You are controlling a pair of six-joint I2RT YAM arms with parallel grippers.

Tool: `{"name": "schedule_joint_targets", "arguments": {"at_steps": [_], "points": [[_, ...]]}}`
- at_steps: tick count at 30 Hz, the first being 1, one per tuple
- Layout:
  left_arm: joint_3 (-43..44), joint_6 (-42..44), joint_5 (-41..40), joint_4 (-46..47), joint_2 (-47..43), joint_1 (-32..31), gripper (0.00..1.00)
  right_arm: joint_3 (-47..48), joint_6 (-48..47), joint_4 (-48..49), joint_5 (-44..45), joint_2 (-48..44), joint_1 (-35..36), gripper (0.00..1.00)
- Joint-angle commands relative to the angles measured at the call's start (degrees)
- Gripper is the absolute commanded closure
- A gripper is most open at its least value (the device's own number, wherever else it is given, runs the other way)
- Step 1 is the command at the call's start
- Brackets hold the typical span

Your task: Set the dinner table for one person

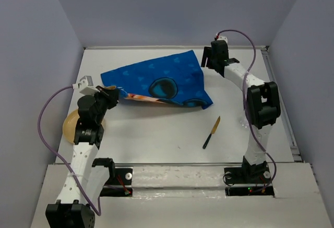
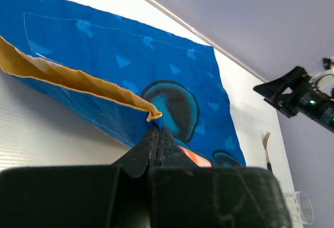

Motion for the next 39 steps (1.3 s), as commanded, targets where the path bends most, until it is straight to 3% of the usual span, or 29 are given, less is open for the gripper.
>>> {"name": "schedule_joint_targets", "arguments": {"at_steps": [1, 3, 6, 9, 11, 15, 19, 26, 29, 39], "points": [[7.61, 6.54, 1.67, -3.44, -0.92, 0.18, 1.0, -4.96, -2.01, -3.61, -2.47, -12.84, 0.82, 0.27], [11.23, 8.58, 0.1, -6.69, -0.83, 0.18, 1.0, -13.57, 0.54, -2.57, -4.66, -16.9, 0.82, 0.31], [16.08, 9.83, -4.55, -7.42, 0.4, 0.18, 1.0, -25.84, 5.28, 1.11, -15.09, -23.32, 0.82, 0.33], [14.85, 1.05, 2.6, -0.59, 1.01, 0.18, 1.0, -34.75, 8.72, 7.96, -20.58, -26.41, 0.82, 0.26], [20.62, -0.47, 1.59, 0.76, 2.41, 0.18, 1.0, -34.43, 9.52, 7.3, -23.04, -25.1, 0.82, 0.24], [30.04, 4.27, -5.18, -3.8, 5.76, 1.77, 1.0, -35.92, 9.08, 6.32, -24.45, -24.65, 2.22, 0.24], [21.72, 2.7, -2.82, -1.01, 1.99, 1.68, 1.0, -41.27, 11.71, 6.67, -22.18, -28.16, 5.12, 0.24], [9.06, 2.17, -0.09, 2.68, -2.58, 1.68, 1.0, -52.34, 18.57, 6.32, -15.58, -37.2, 12.39, 0.36], [7.21, 2.08, 0.87, 2.78, -3.2, 1.07, 1.0, -53.06, 20.85, 3.09, -11.36, -38.98, 17.49, 0.37], [7.11, 3.22, 0.88, 1.99, -5.14, -3.24, 1.0, -54.82, 24.9, -1.14, -6.35, -37.58, 21.81, 0.4]]}}
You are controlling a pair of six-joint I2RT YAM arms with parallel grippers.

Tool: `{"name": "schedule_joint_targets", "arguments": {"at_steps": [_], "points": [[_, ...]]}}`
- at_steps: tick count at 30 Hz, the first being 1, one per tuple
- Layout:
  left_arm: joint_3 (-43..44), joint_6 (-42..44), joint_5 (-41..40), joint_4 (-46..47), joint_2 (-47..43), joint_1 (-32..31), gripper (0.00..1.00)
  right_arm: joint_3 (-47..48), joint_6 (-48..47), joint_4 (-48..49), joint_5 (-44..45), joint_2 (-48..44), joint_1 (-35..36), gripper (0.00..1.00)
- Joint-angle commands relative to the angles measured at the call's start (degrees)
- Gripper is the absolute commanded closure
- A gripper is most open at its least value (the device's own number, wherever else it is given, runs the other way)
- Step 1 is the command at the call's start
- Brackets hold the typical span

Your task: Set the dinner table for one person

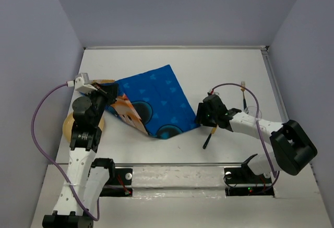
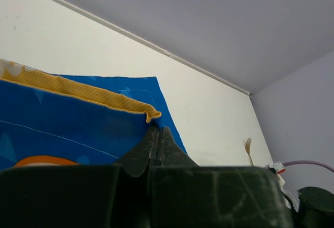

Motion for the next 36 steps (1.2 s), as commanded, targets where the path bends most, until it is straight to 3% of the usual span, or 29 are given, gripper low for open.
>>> {"name": "schedule_joint_targets", "arguments": {"at_steps": [1, 9, 14, 15, 17, 20, 23, 29, 34, 36], "points": [[1.15, 1.3, 1.03, 3.49, -1.64, -1.34, 1.0, 0.94, 2.95, -2.41, 4.8, 2.44, 3.09, 0.4], [0.53, 2.45, -0.29, 2.62, -2.87, -3.45, 1.0, 4.1, 5.07, -6.45, 9.98, 7.98, 7.93, 0.43], [1.15, 3.06, -0.73, 2.17, -3.31, -4.33, 1.0, 5.51, 5.77, -9.01, 12.71, 11.41, 9.07, 0.51], [1.23, 3.06, -0.82, 2.17, -3.57, -4.51, 1.0, 5.86, 5.95, -9.79, 13.32, 11.85, 9.07, 0.58], [1.06, 2.97, -0.82, 2.26, -3.57, -4.95, 1.0, 6.47, 6.04, -10.15, 14.9, 12.82, 9.07, 0.61], [1.06, 2.97, -0.73, 2.26, -3.4, -5.21, 1.0, 6.92, 6.3, -10.59, 16.14, 12.82, 9.07, 0.84], [1.23, 3.06, -0.82, 2.26, -3.22, -5.3, 1.0, 6.92, 6.39, -10.77, 17.63, 11.5, 9.07, 0.96], [1.94, 2.97, -0.55, 2.7, -2.35, -5.3, 1.0, 8.14, 1.05, -9.1, 21.66, 0.89, 9.07, 1.0], [9.22, 3.5, -1.78, 1.91, -0.94, -5.3, 1.0, 20.32, -9.23, -16.28, 31.41, -16.49, 9.07, 1.0], [15.89, 5.07, -3.53, 1.21, -0.5, -5.21, 1.0, 25.61, -12.06, -19.71, 33.54, -20.39, 9.07, 1.0]]}}
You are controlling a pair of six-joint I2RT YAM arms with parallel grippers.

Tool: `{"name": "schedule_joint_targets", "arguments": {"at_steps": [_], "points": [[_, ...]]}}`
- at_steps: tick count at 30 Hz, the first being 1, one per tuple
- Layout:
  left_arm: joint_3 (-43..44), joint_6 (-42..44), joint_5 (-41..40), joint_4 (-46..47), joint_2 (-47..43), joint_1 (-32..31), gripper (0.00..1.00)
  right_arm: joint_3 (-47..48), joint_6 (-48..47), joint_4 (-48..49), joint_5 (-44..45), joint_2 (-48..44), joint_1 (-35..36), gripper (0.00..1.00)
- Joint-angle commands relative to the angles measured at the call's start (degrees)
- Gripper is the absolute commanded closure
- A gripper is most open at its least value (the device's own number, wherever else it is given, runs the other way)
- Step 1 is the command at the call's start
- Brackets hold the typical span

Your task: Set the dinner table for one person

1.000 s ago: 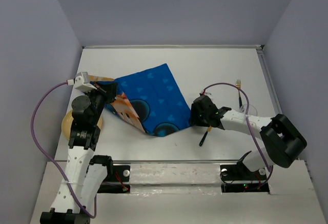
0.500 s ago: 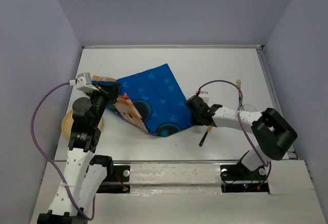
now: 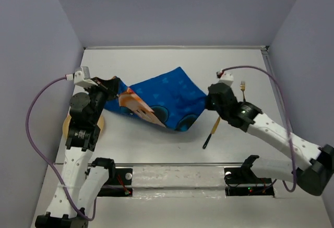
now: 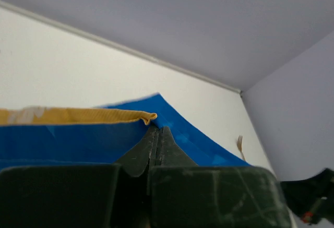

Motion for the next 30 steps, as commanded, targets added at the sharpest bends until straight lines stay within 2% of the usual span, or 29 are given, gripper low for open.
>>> {"name": "schedule_joint_targets", "arguments": {"at_steps": [1, 3, 7, 11, 17, 20, 21, 24, 29, 30], "points": [[13.52, 3.14, -4.69, 3.35, -0.39, -0.16, 1.0, 17.85, -11.53, -5.5, 11.51, -12.7, 0.53, 1.0], [19.92, 3.66, -6.2, 3.26, -0.04, -0.16, 1.0, 23.15, -13.74, -7.61, 13.53, -14.65, 0.53, 1.0], [26.98, 4.28, -10.33, 2.73, 1.1, -0.16, 1.0, 33.01, -19.72, -10.17, 16.17, -16.76, 0.53, 1.0], [27.34, 4.11, -12.71, 3.0, 3.03, -0.16, 1.0, 38.38, -24.11, -8.95, 19.15, -15.8, 0.53, 1.0], [23.92, 1.39, -12.71, 4.66, 8.57, -0.16, 1.0, 36.19, -34.67, 2.3, 24.88, -9.92, 0.01, 1.0], [23.3, 0.15, -13.15, 6.24, 11.82, -0.08, 1.0, 35.83, -35.82, 5.21, 19.19, -6.14, -6.66, 1.0], [24.08, -0.02, -13.15, 6.25, 14.0, 0.19, 1.0, 36.01, -33.29, 5.3, 13.6, -4.22, -12.25, 1.0], [26.89, -0.64, -11.4, 6.16, 19.8, 1.76, 1.0, 36.54, -30.81, 5.47, 3.3, -1.05, -19.93, 1.0], [33.74, -5.91, 0.1, 7.04, 31.14, 7.3, 1.0, 43.11, -27.82, 6.0, -4.2, 7.91, -29.17, 1.0], [37.93, -6.17, 1.77, 6.08, 35.08, 9.4, 1.0, 47.22, -27.64, 5.92, -7.0, 11.41, -30.14, 1.0]]}}
